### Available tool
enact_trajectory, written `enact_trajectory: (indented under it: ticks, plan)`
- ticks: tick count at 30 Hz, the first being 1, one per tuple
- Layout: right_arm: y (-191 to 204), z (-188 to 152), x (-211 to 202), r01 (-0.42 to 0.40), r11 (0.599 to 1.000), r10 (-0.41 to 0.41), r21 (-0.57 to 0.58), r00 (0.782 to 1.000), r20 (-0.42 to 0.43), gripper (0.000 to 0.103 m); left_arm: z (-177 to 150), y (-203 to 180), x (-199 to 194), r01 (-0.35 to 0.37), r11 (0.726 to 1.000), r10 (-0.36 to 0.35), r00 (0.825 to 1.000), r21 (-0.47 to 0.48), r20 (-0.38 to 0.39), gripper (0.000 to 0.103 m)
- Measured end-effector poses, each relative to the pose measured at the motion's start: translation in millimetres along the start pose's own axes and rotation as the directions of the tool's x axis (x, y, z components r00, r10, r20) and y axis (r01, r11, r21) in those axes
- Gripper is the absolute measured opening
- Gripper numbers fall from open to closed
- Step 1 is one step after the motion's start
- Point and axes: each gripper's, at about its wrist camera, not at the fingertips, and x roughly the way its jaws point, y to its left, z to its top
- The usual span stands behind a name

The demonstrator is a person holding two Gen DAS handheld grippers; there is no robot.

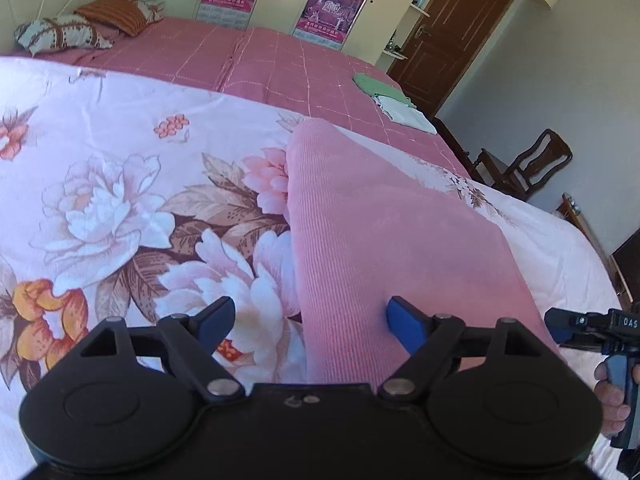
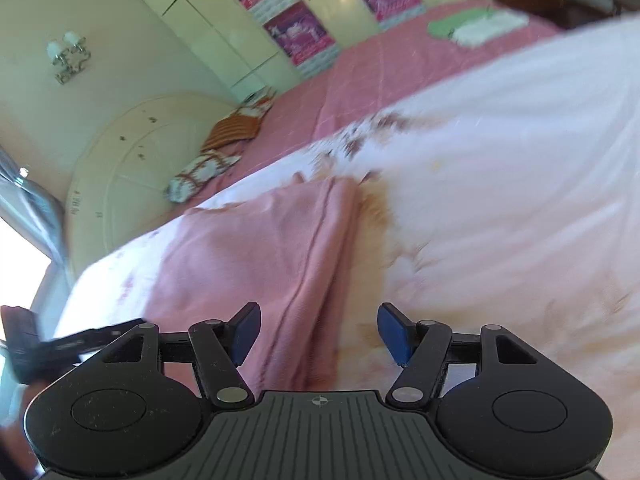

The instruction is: Fold small clothes

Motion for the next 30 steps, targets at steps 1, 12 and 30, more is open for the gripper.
enact_trajectory:
  ticks: [1, 12, 30]
  plan:
    - [-4.4, 0.7, 4.6, -0.028, 0.999, 0.029, 0.037, 0.999, -0.029, 0.064, -0.9, 2.1, 2.1, 0.01, 1.0, -0.01, 1.0, -0.011, -0.005, 0.085]
    - [0.2, 9.1, 32.1, -0.077, 0.997, 0.073, -0.023, 0.987, -0.14, 0.064, 2.3, -19.2, 30.0, 0.081, 0.995, -0.077, 0.994, 0.055, -0.077, 0.073]
    - [-9.0, 8.0, 38.3, -0.127, 0.99, 0.119, -0.06, 0.986, -0.12, 0.038, 6.3, -32.1, 42.7, 0.071, 0.993, -0.063, 0.994, 0.092, -0.091, 0.07]
